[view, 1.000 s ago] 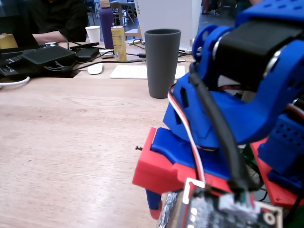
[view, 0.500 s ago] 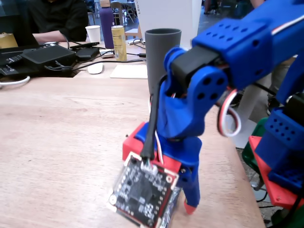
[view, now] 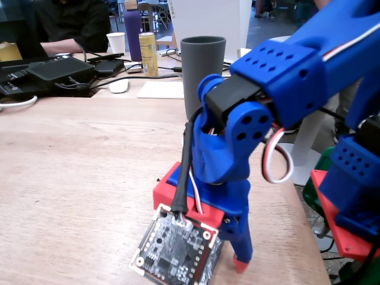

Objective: Grab the fork and place it in gray glass

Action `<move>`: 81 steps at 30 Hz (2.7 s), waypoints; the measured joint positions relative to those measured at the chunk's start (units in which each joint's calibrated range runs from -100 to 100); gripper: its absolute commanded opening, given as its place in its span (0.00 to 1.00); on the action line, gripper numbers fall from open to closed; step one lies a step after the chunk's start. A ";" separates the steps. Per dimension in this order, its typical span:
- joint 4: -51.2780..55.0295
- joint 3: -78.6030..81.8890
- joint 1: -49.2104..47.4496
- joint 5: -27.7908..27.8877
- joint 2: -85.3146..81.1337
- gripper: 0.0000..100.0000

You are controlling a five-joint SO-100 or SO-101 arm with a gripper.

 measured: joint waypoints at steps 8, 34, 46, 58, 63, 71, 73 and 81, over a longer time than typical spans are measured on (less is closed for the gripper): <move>0.00 -0.09 0.00 0.10 0.43 0.30; 0.25 -0.63 -3.01 0.20 1.99 0.00; 14.41 1.89 2.54 0.00 -24.73 0.00; 14.33 -10.55 22.08 -5.13 -36.84 0.00; 12.67 -19.75 31.85 -10.31 -35.80 0.00; -7.78 -25.52 45.84 -12.26 -33.38 0.00; -11.68 -26.33 46.12 -12.26 -33.38 0.00; -26.00 -28.31 66.89 -12.31 -32.51 0.00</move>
